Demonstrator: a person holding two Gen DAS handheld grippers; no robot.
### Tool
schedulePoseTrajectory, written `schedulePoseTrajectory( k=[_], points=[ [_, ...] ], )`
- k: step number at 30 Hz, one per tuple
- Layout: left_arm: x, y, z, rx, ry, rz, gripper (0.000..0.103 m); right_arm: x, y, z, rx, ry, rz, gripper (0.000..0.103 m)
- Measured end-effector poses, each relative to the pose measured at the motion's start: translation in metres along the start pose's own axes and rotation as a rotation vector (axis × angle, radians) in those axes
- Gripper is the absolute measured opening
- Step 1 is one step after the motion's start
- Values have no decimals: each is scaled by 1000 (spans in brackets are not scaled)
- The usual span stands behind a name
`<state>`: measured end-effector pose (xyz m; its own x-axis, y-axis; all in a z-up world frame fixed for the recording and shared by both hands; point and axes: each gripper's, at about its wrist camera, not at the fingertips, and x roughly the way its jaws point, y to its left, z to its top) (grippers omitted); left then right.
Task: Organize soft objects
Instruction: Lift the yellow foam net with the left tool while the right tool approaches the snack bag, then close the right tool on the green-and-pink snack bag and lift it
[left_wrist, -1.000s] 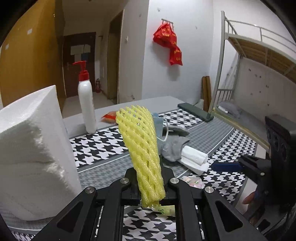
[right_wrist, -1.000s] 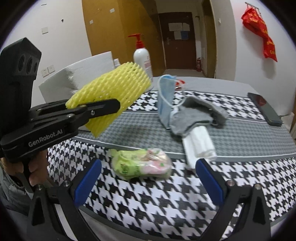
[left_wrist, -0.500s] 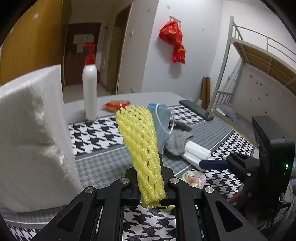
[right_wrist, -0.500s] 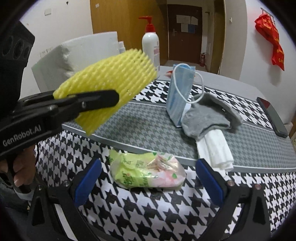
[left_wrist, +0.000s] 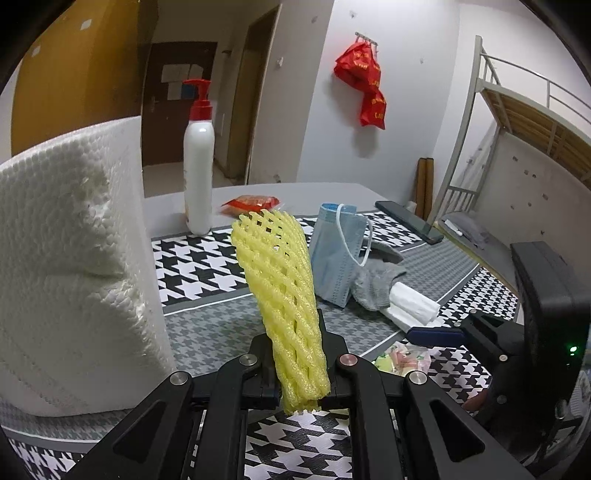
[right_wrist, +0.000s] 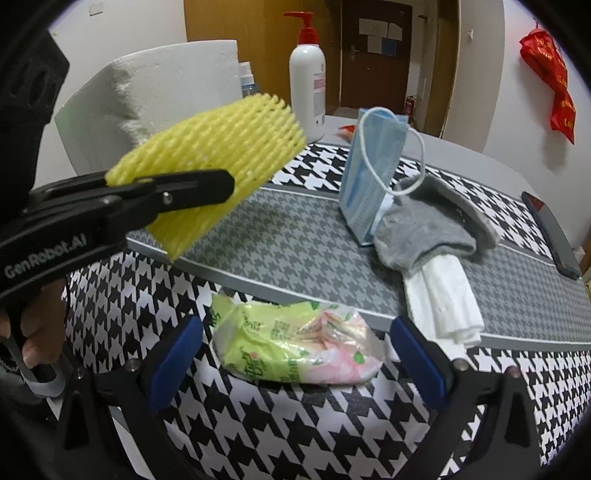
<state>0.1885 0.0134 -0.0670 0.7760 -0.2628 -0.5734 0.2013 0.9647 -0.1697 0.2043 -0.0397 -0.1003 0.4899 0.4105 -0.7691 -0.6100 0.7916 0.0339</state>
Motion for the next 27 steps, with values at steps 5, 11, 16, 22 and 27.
schedulePoseTrajectory(
  k=[5, 11, 16, 22, 27],
  points=[
    [-3, 1, 1, -14, -4, -18, 13, 3, 1, -1, 16, 3, -1, 94],
    [-6, 3, 2, -19, -25, -10, 13, 1, 5, 1, 24, 7, 32, 77],
    [-7, 1, 2, -16, -29, -8, 13, 2, 5, 1, 26, 14, 36, 77],
    [-7, 0, 2, -12, -30, -8, 13, 7, 16, 1, -27, 24, -8, 78],
    [-8, 0, 2, -18, -37, -6, 13, 9, 21, 1, -33, 20, -23, 79]
  ],
)
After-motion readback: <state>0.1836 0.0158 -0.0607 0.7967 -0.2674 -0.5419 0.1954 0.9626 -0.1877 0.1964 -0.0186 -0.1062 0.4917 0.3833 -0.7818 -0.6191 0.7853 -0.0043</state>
